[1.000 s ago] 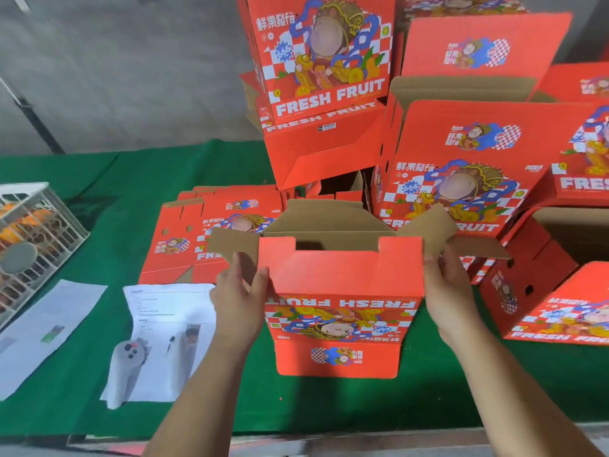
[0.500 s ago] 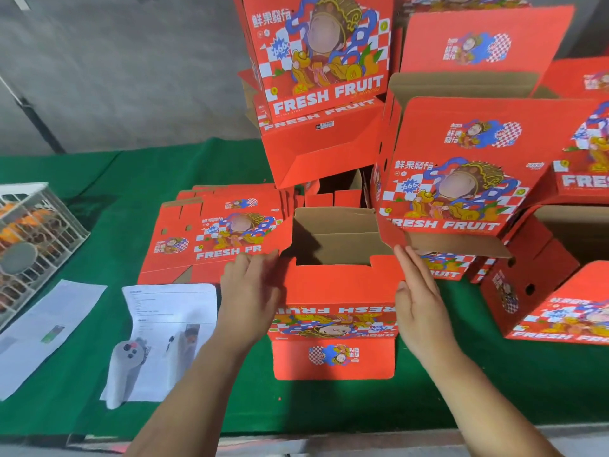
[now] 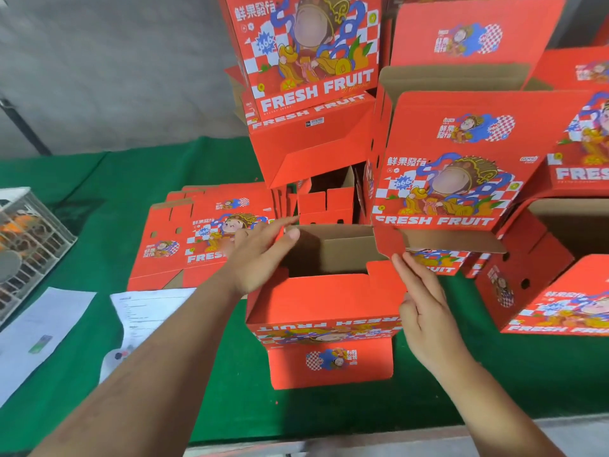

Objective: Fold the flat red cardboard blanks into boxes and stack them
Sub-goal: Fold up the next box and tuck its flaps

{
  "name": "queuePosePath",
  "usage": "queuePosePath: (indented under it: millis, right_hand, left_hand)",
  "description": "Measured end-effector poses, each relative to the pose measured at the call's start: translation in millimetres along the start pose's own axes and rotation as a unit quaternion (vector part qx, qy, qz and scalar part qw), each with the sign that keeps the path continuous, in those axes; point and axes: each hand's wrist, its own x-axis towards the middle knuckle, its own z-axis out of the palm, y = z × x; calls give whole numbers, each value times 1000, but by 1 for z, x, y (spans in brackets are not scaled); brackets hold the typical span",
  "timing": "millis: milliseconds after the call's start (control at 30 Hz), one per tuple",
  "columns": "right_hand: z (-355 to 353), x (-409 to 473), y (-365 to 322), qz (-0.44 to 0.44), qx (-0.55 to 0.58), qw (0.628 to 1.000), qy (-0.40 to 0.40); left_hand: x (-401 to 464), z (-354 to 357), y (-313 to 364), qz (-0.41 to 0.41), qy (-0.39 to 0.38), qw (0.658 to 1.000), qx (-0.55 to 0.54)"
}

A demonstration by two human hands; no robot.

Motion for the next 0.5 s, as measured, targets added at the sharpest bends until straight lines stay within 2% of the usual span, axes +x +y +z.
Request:
queuePosePath:
  millis: [67, 167, 200, 233, 300, 333, 400, 467, 500]
  right_hand:
    - [-1, -1, -1, -25, -41, 999, 4]
    - [2, -5, -2, -49, -73, 996, 1]
    - [3, -7, -3, -39, -66, 997, -15]
    - [4, -9, -4, -22, -59, 997, -37]
    - [8, -12, -10, 12, -61, 996, -68]
    - [10, -12, -12, 25, -70, 995, -62]
    - [14, -7, -17, 51, -76, 995, -31]
    - [16, 2, -24, 95, -42, 995, -11]
    - [17, 9, -28, 116, -17, 993, -4]
  left_hand:
    - [9, 1, 12, -73, 31, 997, 26]
    - [24, -3, 18, -157, 30, 982, -103]
    - [26, -2, 17, -154, 37, 982, -104]
    - [25, 3, 13, -136, 63, 987, -53]
    - [15, 16, 4, -61, 143, 987, 41]
    - [7, 21, -2, -12, 157, 987, 38]
    - [1, 19, -17, 67, 100, 993, -19]
    - [-1, 11, -31, 74, -3, 993, -87]
    - [-1, 9, -38, 69, -29, 990, -123]
